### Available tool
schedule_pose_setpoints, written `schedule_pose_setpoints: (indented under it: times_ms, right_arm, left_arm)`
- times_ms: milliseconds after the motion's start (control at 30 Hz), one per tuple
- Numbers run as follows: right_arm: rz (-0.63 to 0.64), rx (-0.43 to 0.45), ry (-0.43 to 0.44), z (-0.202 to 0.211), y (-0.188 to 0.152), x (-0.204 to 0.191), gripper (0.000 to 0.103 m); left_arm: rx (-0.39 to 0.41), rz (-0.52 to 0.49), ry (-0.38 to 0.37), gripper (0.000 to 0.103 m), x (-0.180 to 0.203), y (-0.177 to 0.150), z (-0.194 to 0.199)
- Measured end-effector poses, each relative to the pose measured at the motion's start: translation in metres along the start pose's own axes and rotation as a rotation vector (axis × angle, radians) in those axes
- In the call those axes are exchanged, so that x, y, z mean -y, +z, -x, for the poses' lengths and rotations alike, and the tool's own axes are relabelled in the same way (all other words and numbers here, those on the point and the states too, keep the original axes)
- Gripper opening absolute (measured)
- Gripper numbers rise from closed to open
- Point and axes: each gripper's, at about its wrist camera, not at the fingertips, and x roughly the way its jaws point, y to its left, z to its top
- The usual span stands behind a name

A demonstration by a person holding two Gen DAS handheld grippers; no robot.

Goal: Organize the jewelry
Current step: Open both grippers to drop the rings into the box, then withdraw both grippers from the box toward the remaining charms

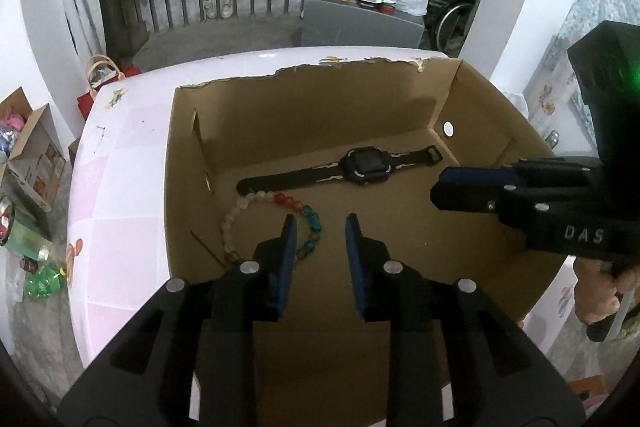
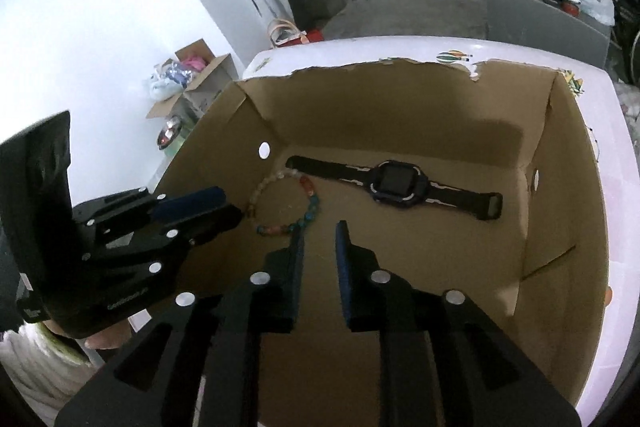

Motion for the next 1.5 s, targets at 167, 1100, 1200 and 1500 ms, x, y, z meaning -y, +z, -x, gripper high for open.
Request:
schedule_pose_setpoints:
  times_ms: [167,1100,1200,1500]
  right_arm:
    - [0.002,0.029,0.0,0.006,-0.002,0.004,0.025]
    - [0.086,0.256,0.061,0.125,-0.132,-0.009,0.028]
    - [0.086,0.229,0.075,0.117,-0.147,-0.009,0.028]
    - [0.139,0.099,0.066,0.066,-0.167,-0.009,0.028]
  left_arm:
    - [0.028,0.002,0.011,0.037,-0.001,0.001,0.009]
    - [0.27,-0.026,-0.027,0.038,0.014,-0.107,0.131]
    - [0.243,-0.046,-0.015,0.038,0.018,-0.121,0.12]
    - [0.168,-0.13,-0.015,0.037,0.031,-0.147,0.071]
